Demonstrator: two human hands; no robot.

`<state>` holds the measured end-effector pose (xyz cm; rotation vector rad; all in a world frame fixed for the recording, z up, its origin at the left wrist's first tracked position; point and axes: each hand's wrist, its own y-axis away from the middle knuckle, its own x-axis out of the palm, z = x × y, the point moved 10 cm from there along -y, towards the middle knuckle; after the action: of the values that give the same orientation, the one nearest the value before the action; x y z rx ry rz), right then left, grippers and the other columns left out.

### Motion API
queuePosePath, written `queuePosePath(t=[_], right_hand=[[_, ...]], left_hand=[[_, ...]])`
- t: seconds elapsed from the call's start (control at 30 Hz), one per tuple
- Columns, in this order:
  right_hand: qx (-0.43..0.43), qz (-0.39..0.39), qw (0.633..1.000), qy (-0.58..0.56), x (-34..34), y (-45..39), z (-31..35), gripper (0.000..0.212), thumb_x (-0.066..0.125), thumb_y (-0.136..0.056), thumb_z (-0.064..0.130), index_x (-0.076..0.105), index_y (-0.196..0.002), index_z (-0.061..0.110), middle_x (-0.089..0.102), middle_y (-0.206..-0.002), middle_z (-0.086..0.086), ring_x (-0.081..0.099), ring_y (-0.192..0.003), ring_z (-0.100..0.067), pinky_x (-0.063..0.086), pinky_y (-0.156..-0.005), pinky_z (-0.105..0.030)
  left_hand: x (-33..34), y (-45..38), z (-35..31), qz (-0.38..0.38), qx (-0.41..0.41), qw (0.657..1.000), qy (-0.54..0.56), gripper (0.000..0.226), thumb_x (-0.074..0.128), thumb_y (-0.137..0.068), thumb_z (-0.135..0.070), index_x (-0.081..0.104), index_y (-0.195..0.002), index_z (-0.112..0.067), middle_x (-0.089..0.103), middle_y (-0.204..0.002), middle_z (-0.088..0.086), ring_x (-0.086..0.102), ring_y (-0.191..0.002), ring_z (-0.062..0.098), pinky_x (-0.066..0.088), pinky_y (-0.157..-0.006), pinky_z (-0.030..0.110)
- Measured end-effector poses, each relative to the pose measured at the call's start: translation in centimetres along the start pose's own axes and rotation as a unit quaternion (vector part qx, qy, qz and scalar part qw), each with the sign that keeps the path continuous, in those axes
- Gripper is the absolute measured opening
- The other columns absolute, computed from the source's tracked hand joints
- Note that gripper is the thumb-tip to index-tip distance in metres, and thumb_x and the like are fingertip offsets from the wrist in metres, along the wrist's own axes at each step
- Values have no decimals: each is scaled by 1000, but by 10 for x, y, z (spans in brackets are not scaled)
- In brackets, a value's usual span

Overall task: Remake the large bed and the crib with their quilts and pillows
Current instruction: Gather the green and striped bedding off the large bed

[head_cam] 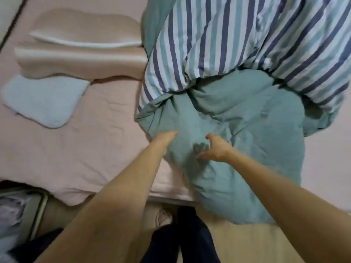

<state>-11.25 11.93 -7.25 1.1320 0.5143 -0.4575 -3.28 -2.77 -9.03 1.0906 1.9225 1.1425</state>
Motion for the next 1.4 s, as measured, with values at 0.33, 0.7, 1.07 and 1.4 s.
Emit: queuePosePath(t=[0.33, 0.7, 1.07, 1.4], right_hand=[[38, -61, 997, 1, 41, 0, -57, 124, 78, -62, 59, 4, -151, 15, 15, -157, -2, 16, -145, -20, 14, -118, -47], [153, -342, 906, -196, -77, 93, -132, 29, 56, -76, 3, 59, -105, 2, 65, -103, -27, 59, -101, -43, 46, -80, -42], [-84, -517, 822, -225, -307, 143, -81, 27, 41, -69, -9, 60, -80, 6, 62, -78, -7, 55, -76, -26, 42, -66, -37], [48, -520, 837, -160, -475, 25, -216, 52, 55, -73, 16, 52, -125, 18, 56, -122, -10, 50, -116, -32, 39, -98, -43]], left_hand=[[78, -57, 22, 30, -11, 992, 119, 45, 66, -86, -17, 55, -126, -1, 63, -121, 17, 61, -93, 24, 51, -83, 37], [77, 76, -114, 30, 269, 963, -4, 20, 72, -82, -30, 65, -77, -12, 70, -86, 11, 67, -84, 28, 56, -77, 35], [204, 182, -212, -104, 538, 562, -619, 142, 73, -55, -73, -18, -151, -20, 2, -161, 7, -11, -147, 26, -10, -118, 49], [336, 142, -384, -167, 529, 666, -499, 29, 56, -75, -14, 55, -104, -20, 65, -98, 5, 61, -92, 28, 47, -70, 34]])
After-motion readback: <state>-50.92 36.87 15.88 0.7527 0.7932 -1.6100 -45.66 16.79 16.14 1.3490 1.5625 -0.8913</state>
